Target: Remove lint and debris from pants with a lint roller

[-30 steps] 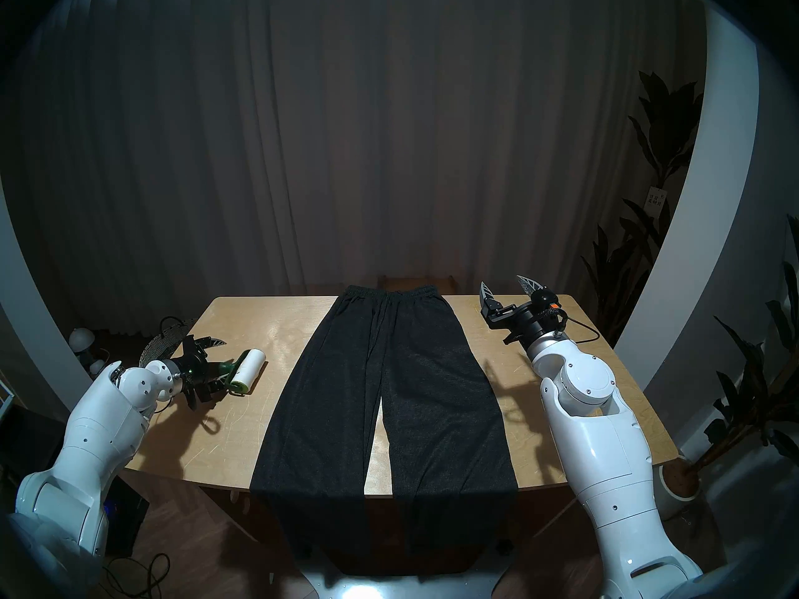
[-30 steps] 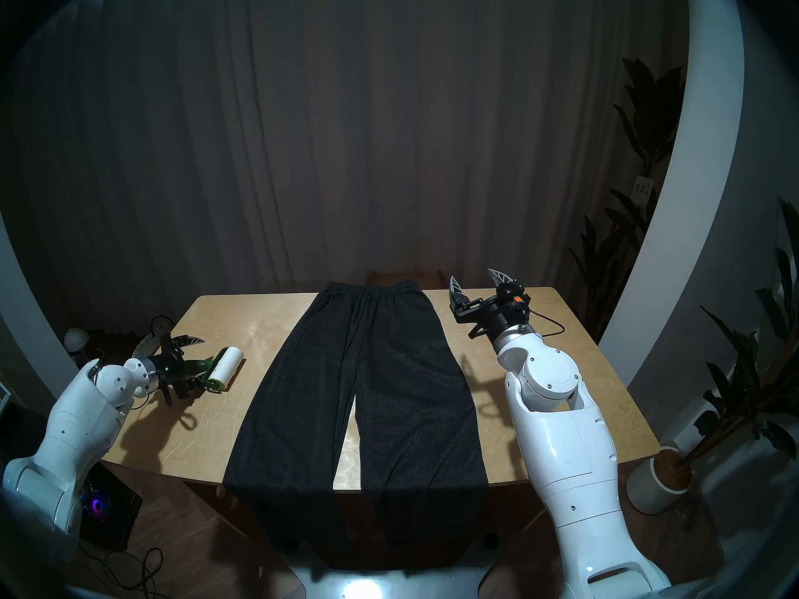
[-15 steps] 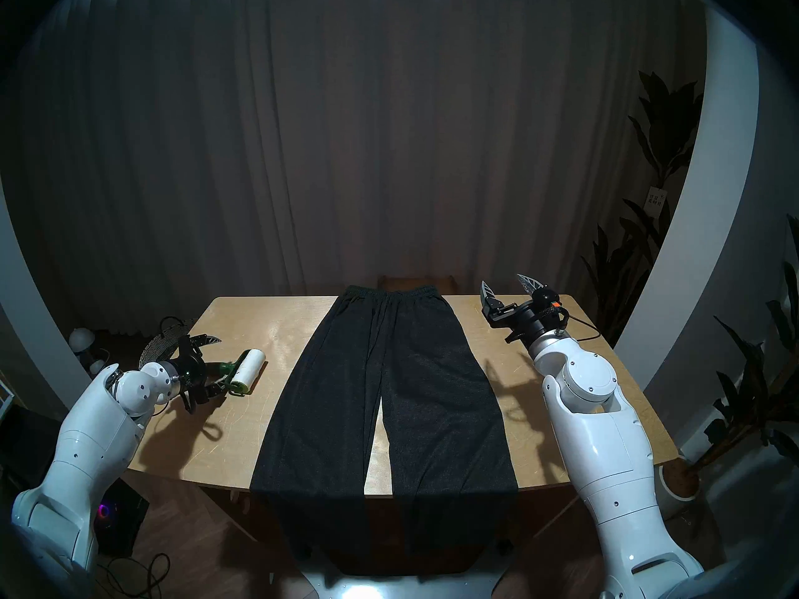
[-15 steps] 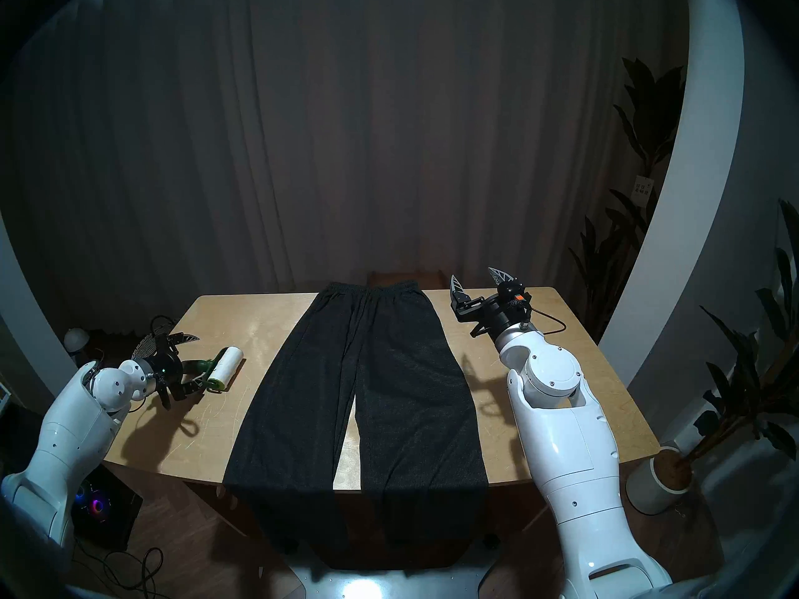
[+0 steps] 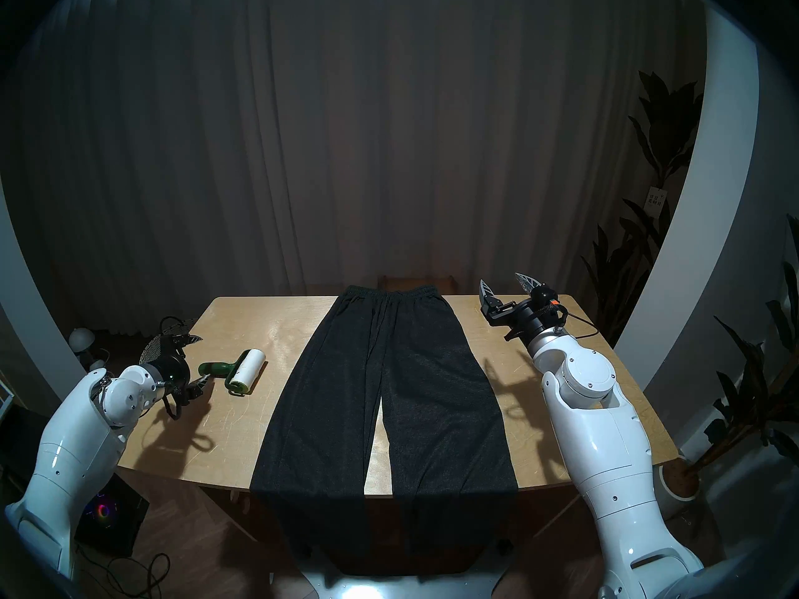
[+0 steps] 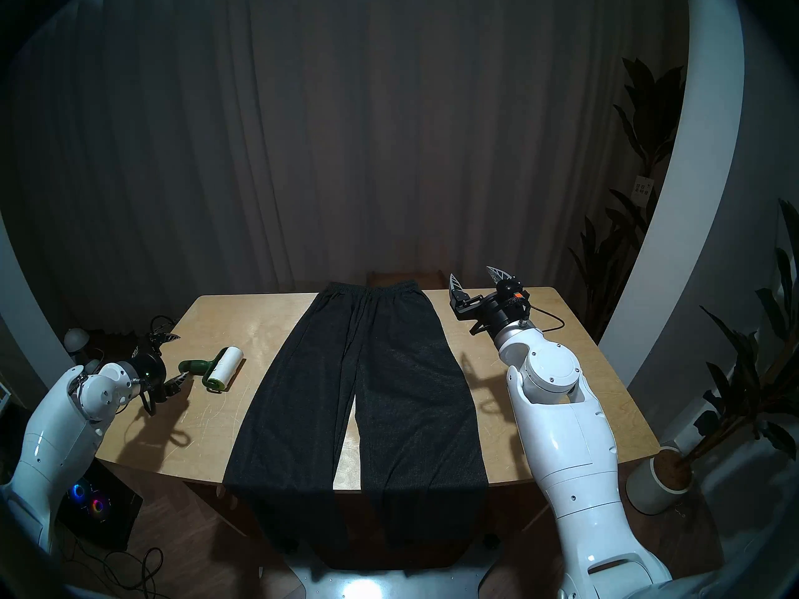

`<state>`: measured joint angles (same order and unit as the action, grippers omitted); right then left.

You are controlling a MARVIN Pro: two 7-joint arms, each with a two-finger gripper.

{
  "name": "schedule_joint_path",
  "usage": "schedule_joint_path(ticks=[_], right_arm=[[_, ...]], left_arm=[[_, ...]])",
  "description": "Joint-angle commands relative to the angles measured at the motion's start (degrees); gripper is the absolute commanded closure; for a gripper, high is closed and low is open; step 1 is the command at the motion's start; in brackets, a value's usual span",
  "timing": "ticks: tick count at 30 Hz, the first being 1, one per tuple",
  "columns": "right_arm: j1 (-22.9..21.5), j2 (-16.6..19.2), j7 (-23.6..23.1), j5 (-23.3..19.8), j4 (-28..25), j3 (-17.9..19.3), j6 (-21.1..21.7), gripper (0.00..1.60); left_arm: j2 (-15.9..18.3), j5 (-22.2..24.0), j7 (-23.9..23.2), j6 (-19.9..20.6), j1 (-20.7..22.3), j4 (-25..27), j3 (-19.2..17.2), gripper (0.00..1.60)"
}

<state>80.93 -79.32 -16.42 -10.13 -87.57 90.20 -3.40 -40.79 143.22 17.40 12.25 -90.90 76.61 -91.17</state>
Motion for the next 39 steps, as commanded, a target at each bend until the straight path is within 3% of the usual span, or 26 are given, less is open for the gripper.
schedule_joint_path(ticks=[1,4,6,10,16,22,26,35,39], right_arm=[[-1.4,-0.3,0.0,0.0,-0.5,-0.1,-0.6,0.00],[-1.2,-0.4,0.0,0.2,-0.2,-0.3,-0.6,0.00],[-1.2,-0.5,0.0,0.2,-0.2,-0.3,-0.7,0.00],[-0.9,-0.6,0.2,0.6,-0.2,-0.5,-0.9,0.00],[-0.6,-0.8,0.8,1.2,-0.2,-0.6,-1.0,0.00],[-0.6,-0.5,1.3,1.9,-0.4,-0.7,-0.8,0.00],[-0.4,-0.4,2.3,3.3,0.3,-1.1,0.5,0.00],[-0.6,-1.0,3.8,3.7,2.3,-0.9,4.1,0.00],[-1.3,-1.4,4.1,2.6,2.7,0.0,6.5,0.00]], left_arm=[[3.4,-9.1,-6.8,-1.7,-3.5,6.7,-1.7,0.00],[4.7,-14.9,-9.6,-3.1,-4.5,8.6,0.0,0.00],[5.1,-16.6,-9.9,-3.5,-4.6,8.8,0.7,0.00],[7.4,-26.1,-11.4,-6.0,-5.1,9.8,4.2,0.00],[10.4,-36.2,-12.7,-9.5,-4.7,9.8,7.4,0.00],[12.6,-42.9,-13.6,-11.9,-4.0,10.2,8.5,0.00],[14.5,-52.1,-15.0,-15.7,-3.4,10.5,10.6,0.00],[14.0,-64.3,-18.5,-22.9,-1.7,10.3,13.9,0.00],[11.5,-69.6,-20.2,-26.8,0.2,9.5,15.3,0.00]])
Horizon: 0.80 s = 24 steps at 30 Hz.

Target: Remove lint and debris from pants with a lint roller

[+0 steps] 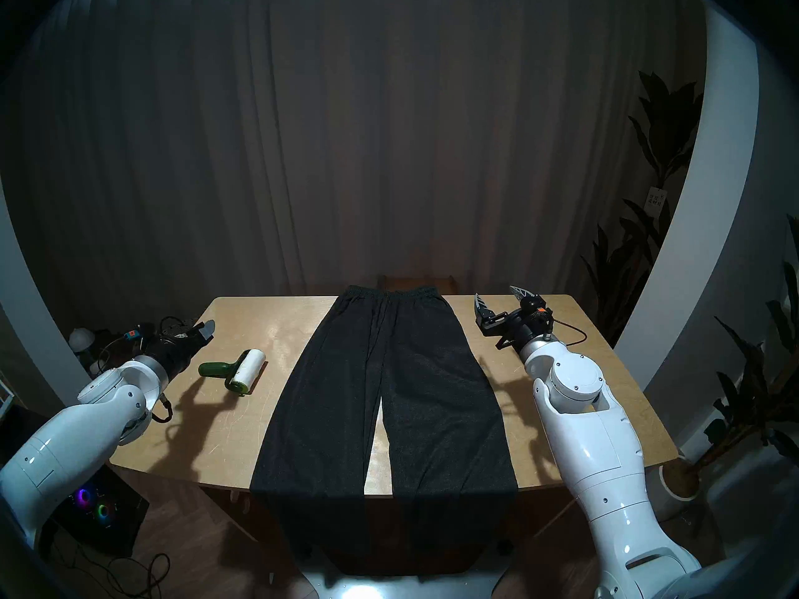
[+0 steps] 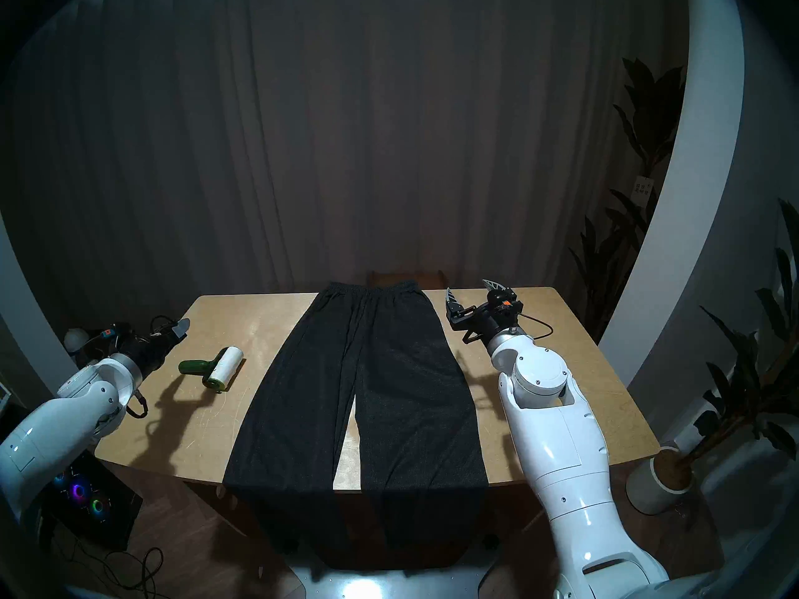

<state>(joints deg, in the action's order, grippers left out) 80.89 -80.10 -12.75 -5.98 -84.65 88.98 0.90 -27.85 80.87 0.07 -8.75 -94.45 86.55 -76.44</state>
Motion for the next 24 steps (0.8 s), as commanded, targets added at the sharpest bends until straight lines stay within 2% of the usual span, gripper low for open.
schedule_joint_path(ticks=[1,4,8,15,18,24], right_arm=[[-1.3,-0.7,0.6,-1.6,-0.2,1.3,2.7,0.00],[-1.7,-0.9,0.3,-2.8,-0.1,1.9,4.1,0.00],[-2.3,-0.8,-0.8,-4.4,-0.2,2.5,5.9,0.00],[-4.2,-0.2,-3.0,-5.9,1.6,2.7,8.2,0.00],[-5.2,-0.2,-3.4,-6.2,3.0,2.8,9.0,0.00],[-7.5,0.7,-5.7,-6.6,6.4,2.5,10.5,0.00]], left_arm=[[-1.8,-8.7,-3.3,-6.2,4.2,-0.8,1.0,0.00],[-3.4,-11.9,-4.6,-8.9,5.7,-2.2,2.2,0.00],[-6.7,-13.8,-7.7,-12.4,7.9,-4.9,3.3,0.00],[-9.4,-16.9,-14.5,-16.6,12.2,-12.5,5.4,0.00],[-10.5,-16.9,-16.6,-17.4,13.5,-14.4,5.0,0.00],[-11.5,-16.4,-20.7,-15.7,16.4,-17.1,5.1,0.00]])
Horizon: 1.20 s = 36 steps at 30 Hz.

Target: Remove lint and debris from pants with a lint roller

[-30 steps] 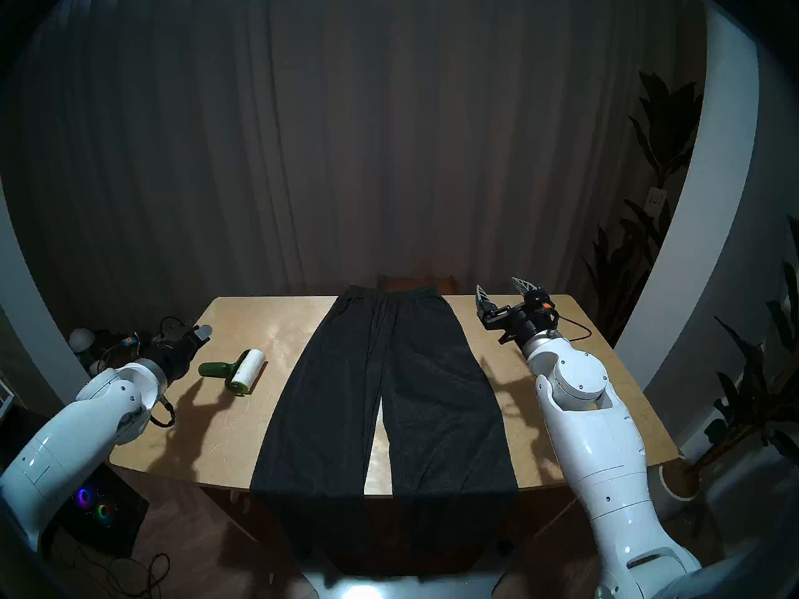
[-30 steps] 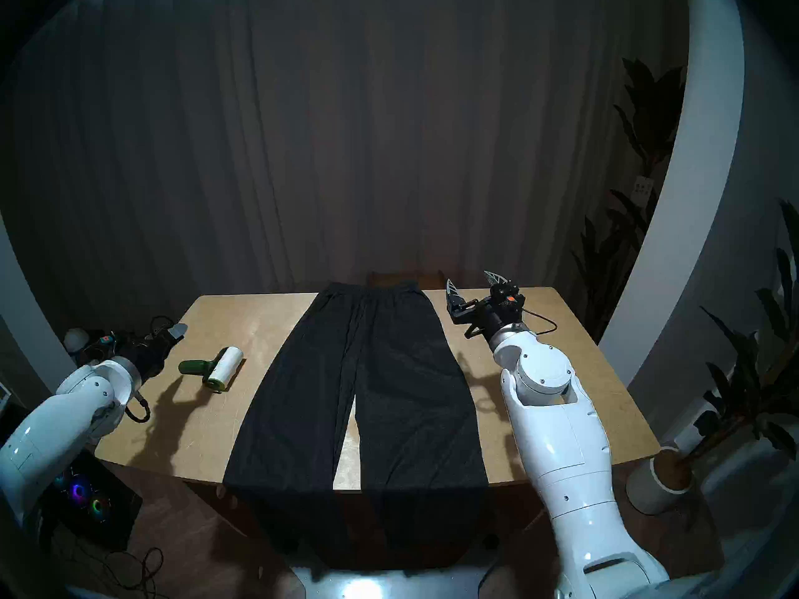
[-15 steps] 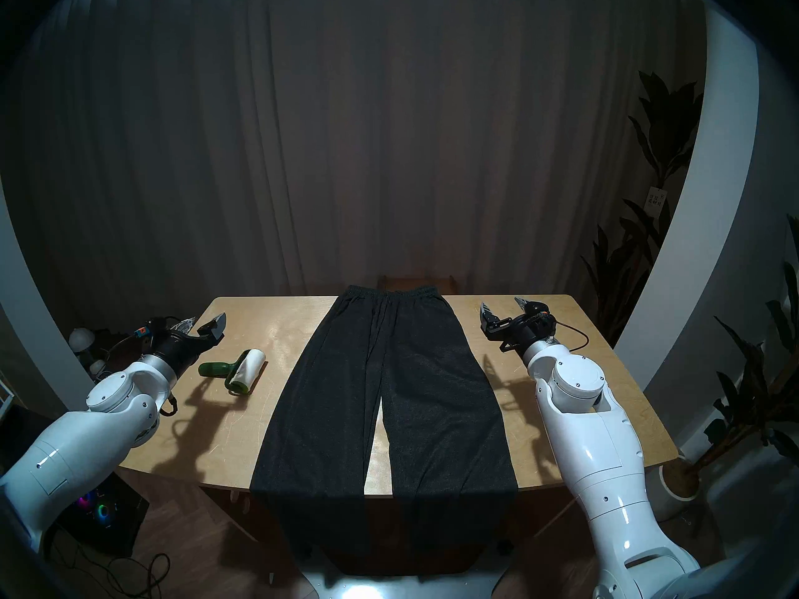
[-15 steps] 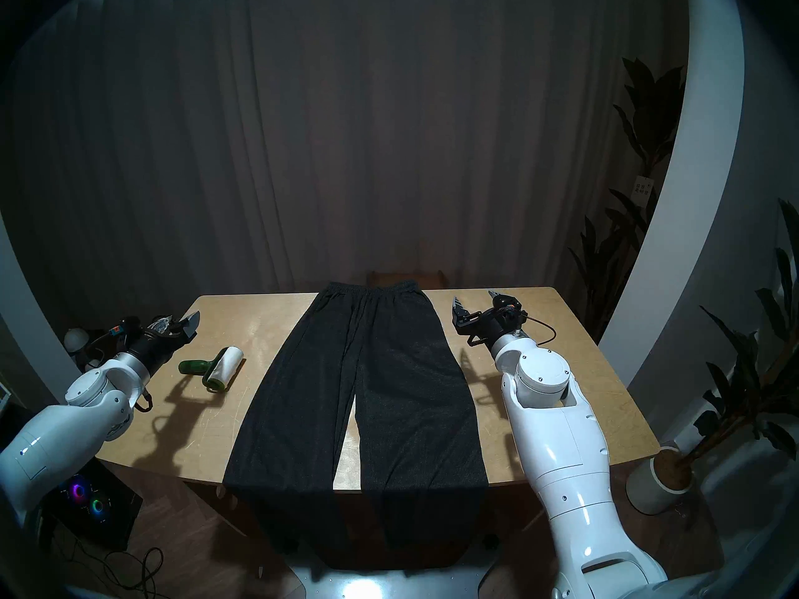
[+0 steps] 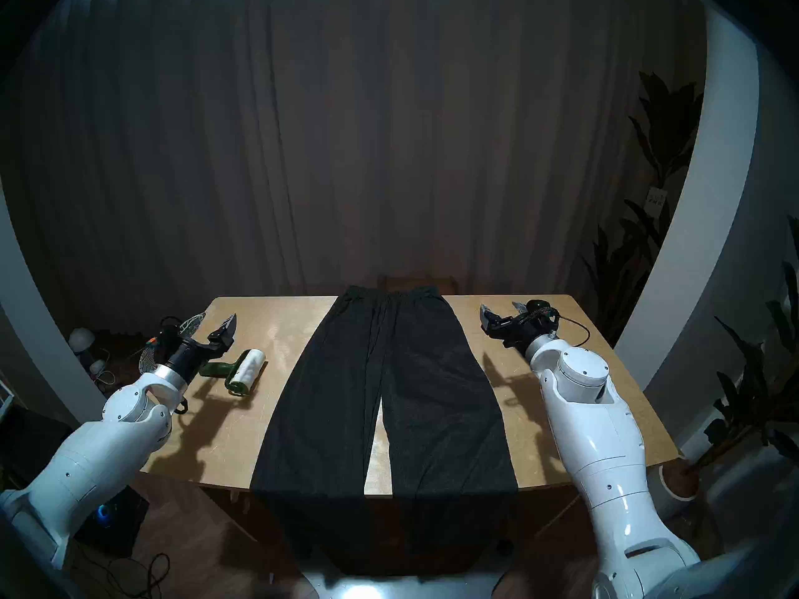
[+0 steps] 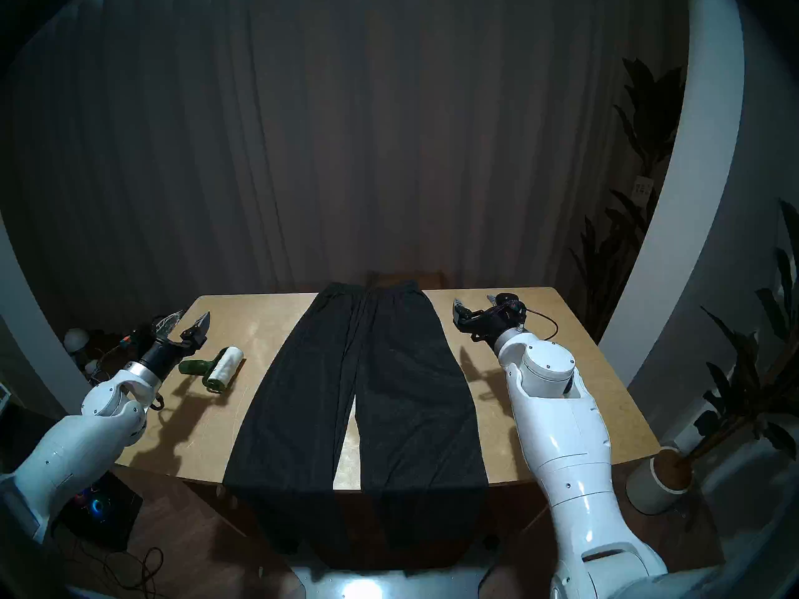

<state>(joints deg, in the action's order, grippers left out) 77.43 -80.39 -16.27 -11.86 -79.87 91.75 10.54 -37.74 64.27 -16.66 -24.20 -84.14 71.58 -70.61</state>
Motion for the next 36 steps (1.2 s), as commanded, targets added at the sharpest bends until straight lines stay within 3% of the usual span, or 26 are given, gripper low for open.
schedule_joint_path(ticks=[1,7,18,36], right_arm=[[-4.4,1.2,-2.6,-0.8,2.2,-0.3,0.9,0.00],[-5.8,1.4,-4.2,-0.9,4.8,-0.5,-0.9,0.00],[-6.6,-1.1,-2.4,-2.1,7.9,1.4,-7.6,0.00],[-7.2,-1.9,-0.7,-2.4,10.4,1.7,-10.8,0.00]], left_arm=[[-1.9,0.4,-4.1,0.2,6.3,-2.5,-0.7,0.00],[-3.4,2.0,-5.0,2.2,7.6,-5.3,-0.5,0.00],[-5.1,3.3,-2.2,5.7,7.7,-2.7,-0.6,0.00],[-5.7,1.7,2.4,7.4,8.0,-0.8,-0.5,0.00]])
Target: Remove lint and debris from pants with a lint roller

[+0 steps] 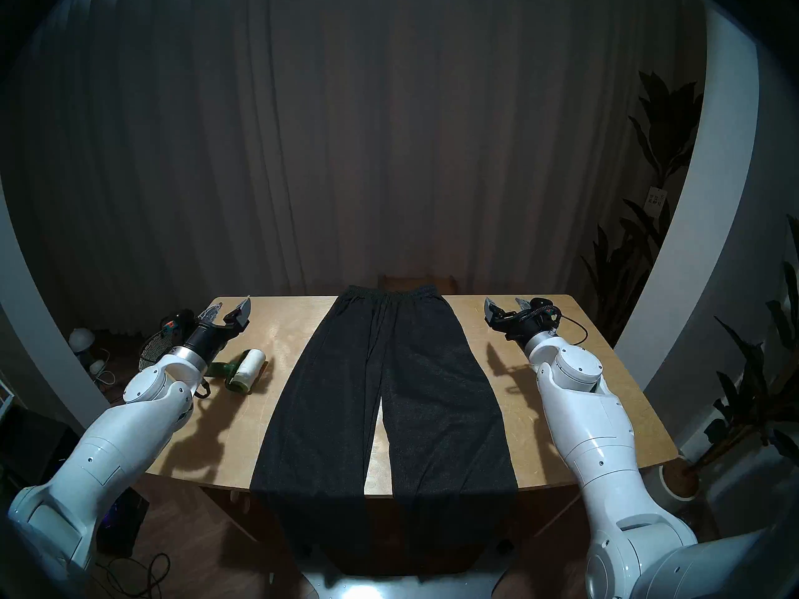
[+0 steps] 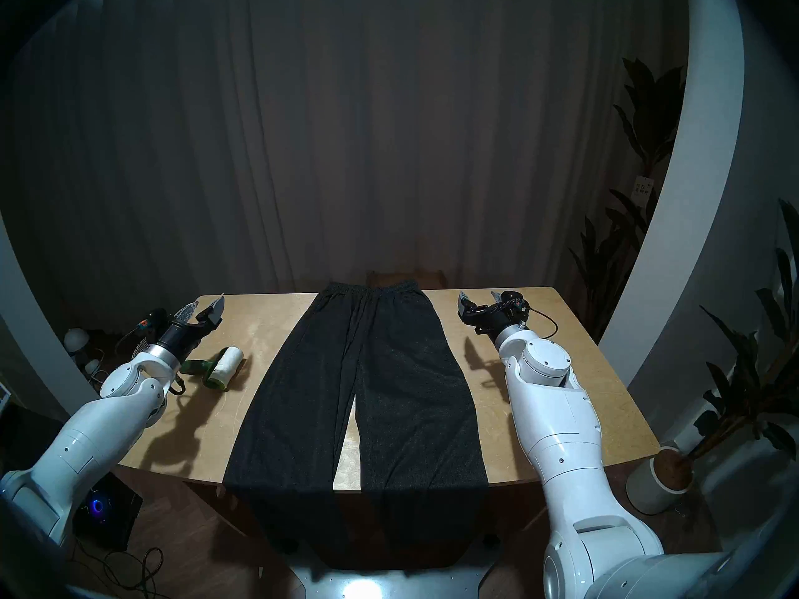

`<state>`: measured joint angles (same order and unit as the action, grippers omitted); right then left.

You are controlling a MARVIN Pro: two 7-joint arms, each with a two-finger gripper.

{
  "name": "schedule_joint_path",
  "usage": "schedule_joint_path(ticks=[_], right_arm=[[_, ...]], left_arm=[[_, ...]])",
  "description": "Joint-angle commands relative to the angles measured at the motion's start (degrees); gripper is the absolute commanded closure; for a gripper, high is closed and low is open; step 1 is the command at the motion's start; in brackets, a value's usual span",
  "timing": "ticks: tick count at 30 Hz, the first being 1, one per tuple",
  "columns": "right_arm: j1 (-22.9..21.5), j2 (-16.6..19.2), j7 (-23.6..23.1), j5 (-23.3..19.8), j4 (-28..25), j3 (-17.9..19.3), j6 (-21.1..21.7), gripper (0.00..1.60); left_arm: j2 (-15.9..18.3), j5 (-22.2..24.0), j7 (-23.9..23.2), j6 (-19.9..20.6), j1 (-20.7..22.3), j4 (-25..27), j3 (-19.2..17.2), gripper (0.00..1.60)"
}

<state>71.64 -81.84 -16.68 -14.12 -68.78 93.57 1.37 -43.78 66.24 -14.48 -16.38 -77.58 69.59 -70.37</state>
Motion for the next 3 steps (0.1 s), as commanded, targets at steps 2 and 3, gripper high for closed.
schedule_joint_path(ticks=[2,3], right_arm=[[-1.4,-0.4,-0.3,-0.2,-0.7,-0.2,-1.8,0.00],[-1.4,-0.4,-0.3,-0.2,-0.7,-0.2,-1.8,0.00]], left_arm=[[0.4,-0.3,0.3,-0.4,1.4,1.3,-0.7,0.00],[0.4,-0.4,0.3,-0.4,1.4,1.3,-0.7,0.00]])
